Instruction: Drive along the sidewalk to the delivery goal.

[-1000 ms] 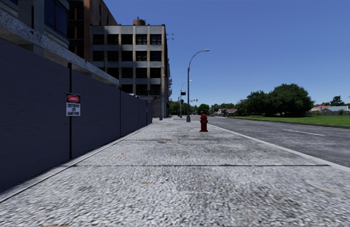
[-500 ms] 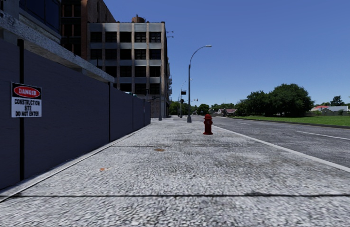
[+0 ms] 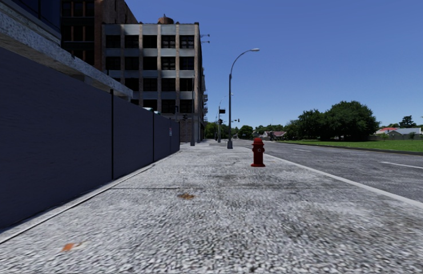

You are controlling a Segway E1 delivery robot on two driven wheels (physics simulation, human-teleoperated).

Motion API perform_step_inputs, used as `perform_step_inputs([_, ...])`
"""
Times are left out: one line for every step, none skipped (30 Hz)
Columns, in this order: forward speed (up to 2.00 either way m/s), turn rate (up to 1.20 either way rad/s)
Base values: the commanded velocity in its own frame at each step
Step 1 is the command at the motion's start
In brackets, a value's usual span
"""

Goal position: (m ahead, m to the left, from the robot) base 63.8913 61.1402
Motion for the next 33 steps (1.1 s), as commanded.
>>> perform_step_inputs([2.00,0.00])
perform_step_inputs([2.00,0.00])
perform_step_inputs([2.00,0.00])
perform_step_inputs([2.00,0.00])
perform_step_inputs([2.00,0.00])
perform_step_inputs([2.00,0.00])
perform_step_inputs([2.00,0.00])
perform_step_inputs([2.00,0.00])
perform_step_inputs([2.00,0.00])
perform_step_inputs([2.00,0.00])
perform_step_inputs([2.00,0.00])
perform_step_inputs([2.00,0.00])
perform_step_inputs([2.00,0.00])
perform_step_inputs([2.00,0.00])
perform_step_inputs([2.00,0.00])
perform_step_inputs([2.00,0.00])
perform_step_inputs([2.00,0.00])
perform_step_inputs([2.00,0.00])
perform_step_inputs([2.00,0.00])
perform_step_inputs([2.00,0.00])
perform_step_inputs([2.00,0.00])
perform_step_inputs([2.00,0.00])
perform_step_inputs([2.00,0.00])
perform_step_inputs([2.00,0.00])
perform_step_inputs([2.00,0.00])
perform_step_inputs([2.00,0.00])
perform_step_inputs([2.00,0.00])
perform_step_inputs([2.00,0.00])
perform_step_inputs([2.00,0.00])
perform_step_inputs([2.00,0.00])
perform_step_inputs([2.00,0.00])
perform_step_inputs([2.00,0.00])
perform_step_inputs([2.00,0.00])
